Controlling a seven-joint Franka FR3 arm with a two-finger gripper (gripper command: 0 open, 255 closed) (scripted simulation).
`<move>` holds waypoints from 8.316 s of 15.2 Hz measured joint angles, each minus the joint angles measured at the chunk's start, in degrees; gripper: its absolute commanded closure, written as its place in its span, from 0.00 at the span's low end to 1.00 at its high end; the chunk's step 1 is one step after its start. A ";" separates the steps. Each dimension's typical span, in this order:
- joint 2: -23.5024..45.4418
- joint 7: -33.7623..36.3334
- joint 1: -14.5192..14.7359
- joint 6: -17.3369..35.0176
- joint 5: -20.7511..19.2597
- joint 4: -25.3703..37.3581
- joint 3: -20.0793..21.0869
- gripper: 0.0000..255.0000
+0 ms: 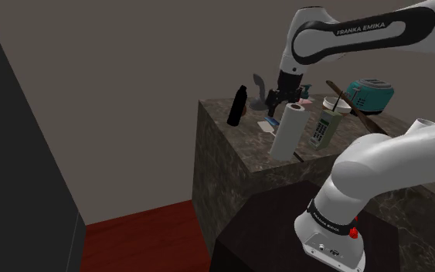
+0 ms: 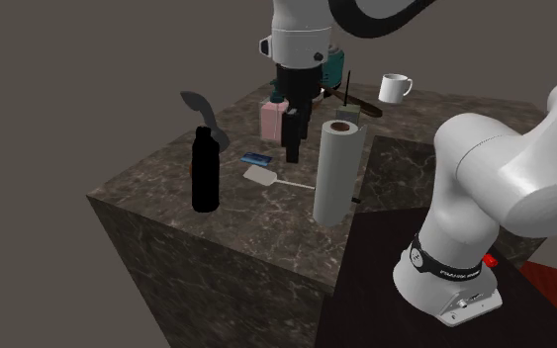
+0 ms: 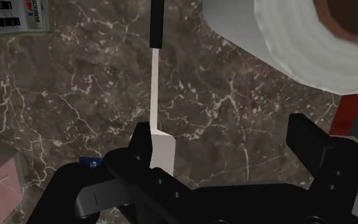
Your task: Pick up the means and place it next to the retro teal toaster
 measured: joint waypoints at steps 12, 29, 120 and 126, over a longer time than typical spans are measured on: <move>10.77 -0.78 -5.28 15.67 -2.98 -7.37 -8.56 0.00; 12.51 -0.74 -5.34 19.34 -3.36 -9.28 -9.16 1.00; 55.36 -68.41 -13.73 -20.74 18.32 66.84 -57.71 1.00; 74.54 -78.59 -40.15 -29.66 34.15 90.05 -49.56 1.00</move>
